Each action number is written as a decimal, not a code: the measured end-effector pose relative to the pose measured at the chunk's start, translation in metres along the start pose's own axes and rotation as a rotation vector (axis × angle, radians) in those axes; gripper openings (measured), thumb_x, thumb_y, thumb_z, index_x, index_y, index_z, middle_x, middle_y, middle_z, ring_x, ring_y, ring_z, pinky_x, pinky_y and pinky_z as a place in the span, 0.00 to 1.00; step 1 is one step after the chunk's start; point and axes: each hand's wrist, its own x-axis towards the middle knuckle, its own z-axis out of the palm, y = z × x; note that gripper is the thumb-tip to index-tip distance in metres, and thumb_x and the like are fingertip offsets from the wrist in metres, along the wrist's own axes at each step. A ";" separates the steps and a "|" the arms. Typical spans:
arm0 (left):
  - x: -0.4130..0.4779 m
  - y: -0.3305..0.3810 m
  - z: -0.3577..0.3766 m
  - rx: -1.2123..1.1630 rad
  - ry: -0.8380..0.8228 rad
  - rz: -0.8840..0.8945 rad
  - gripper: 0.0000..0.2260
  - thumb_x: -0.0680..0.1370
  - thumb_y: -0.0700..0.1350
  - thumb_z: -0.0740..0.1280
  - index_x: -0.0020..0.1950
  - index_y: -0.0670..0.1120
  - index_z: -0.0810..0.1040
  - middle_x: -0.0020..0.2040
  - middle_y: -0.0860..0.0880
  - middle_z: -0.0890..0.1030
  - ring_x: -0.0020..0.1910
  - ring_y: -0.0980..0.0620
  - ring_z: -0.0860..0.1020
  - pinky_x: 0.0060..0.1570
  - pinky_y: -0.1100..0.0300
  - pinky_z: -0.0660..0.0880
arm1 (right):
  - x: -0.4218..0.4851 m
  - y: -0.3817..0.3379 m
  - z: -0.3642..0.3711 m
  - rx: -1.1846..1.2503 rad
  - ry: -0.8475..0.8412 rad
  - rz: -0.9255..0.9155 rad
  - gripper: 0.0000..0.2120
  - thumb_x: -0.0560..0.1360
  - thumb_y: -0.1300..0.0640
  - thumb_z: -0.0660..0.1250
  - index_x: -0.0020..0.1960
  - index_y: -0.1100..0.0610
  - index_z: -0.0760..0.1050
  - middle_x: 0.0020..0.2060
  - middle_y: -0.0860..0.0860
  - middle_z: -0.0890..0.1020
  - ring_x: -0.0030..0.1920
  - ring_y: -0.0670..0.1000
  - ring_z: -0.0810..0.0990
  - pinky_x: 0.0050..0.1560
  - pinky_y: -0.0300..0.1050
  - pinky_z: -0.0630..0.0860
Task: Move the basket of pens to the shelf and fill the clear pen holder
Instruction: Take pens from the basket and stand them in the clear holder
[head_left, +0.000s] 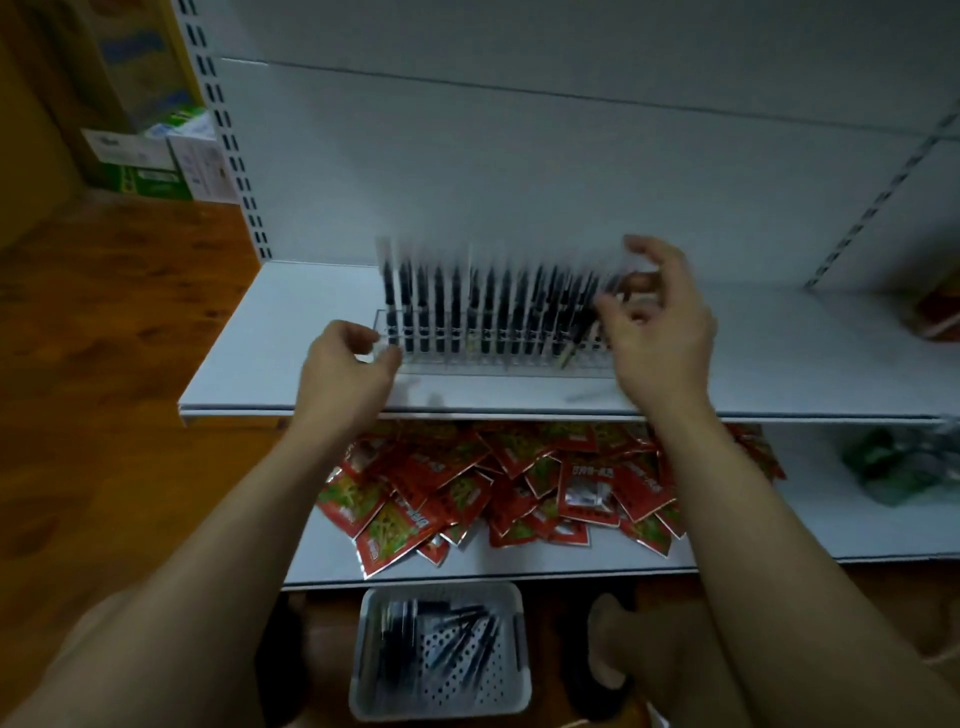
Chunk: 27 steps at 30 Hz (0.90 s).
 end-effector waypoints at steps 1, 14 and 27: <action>0.007 -0.001 0.002 0.002 0.020 0.002 0.15 0.77 0.49 0.68 0.62 0.45 0.73 0.59 0.48 0.77 0.53 0.51 0.74 0.51 0.56 0.70 | 0.009 0.004 -0.004 0.002 0.072 -0.005 0.22 0.74 0.61 0.70 0.64 0.46 0.71 0.43 0.42 0.77 0.35 0.38 0.79 0.40 0.31 0.78; 0.056 -0.013 0.035 0.077 0.010 -0.112 0.23 0.77 0.50 0.68 0.69 0.46 0.66 0.67 0.43 0.68 0.66 0.41 0.69 0.63 0.42 0.70 | 0.057 0.043 0.001 -0.074 0.192 -0.071 0.19 0.75 0.62 0.69 0.64 0.50 0.72 0.43 0.45 0.79 0.37 0.33 0.78 0.40 0.22 0.70; 0.046 -0.014 0.035 0.117 0.003 -0.073 0.24 0.79 0.51 0.66 0.71 0.45 0.64 0.69 0.42 0.67 0.66 0.41 0.70 0.65 0.41 0.69 | 0.038 0.048 -0.020 -0.362 -0.231 -0.111 0.24 0.79 0.60 0.62 0.70 0.40 0.68 0.43 0.51 0.82 0.42 0.51 0.80 0.51 0.43 0.77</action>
